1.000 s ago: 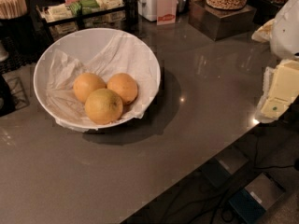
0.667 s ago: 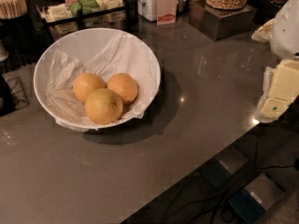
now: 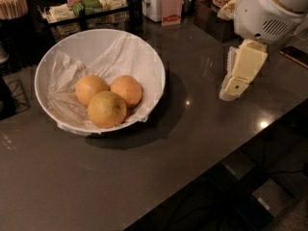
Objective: Pick orange from white bowl
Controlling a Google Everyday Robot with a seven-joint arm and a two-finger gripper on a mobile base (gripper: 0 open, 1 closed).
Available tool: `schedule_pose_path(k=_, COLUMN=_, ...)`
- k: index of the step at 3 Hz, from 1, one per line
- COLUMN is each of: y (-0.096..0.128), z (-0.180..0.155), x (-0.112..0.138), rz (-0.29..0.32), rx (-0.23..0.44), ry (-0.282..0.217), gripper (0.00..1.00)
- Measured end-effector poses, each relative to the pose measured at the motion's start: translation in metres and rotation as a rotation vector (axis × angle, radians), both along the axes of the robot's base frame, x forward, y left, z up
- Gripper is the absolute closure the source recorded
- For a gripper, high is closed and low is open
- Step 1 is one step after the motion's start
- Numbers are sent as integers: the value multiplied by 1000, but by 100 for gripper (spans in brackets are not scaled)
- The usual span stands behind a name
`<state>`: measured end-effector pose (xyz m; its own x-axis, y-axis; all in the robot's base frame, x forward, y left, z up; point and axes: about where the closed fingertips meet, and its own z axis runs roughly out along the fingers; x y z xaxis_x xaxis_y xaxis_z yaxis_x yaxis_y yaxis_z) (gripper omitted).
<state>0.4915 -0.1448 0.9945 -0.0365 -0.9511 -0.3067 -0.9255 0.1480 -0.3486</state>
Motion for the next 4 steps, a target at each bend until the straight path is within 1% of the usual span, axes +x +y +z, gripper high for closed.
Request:
schedule_pose_path(k=1, y=0, z=0, x=0, rz=1, rx=0, ry=0, gripper=0)
schedule_pose_path(k=2, y=36, z=-10, x=8, rz=82, rx=75, ry=-2, gripper=0)
schedule_pose_path(k=3, y=98, z=-6, x=16, rz=264, rx=192, ry=5, gripper=0)
schedule_pose_path(k=4, y=145, z=3, x=17, rz=412, rx=273, ry=33, gripper=0)
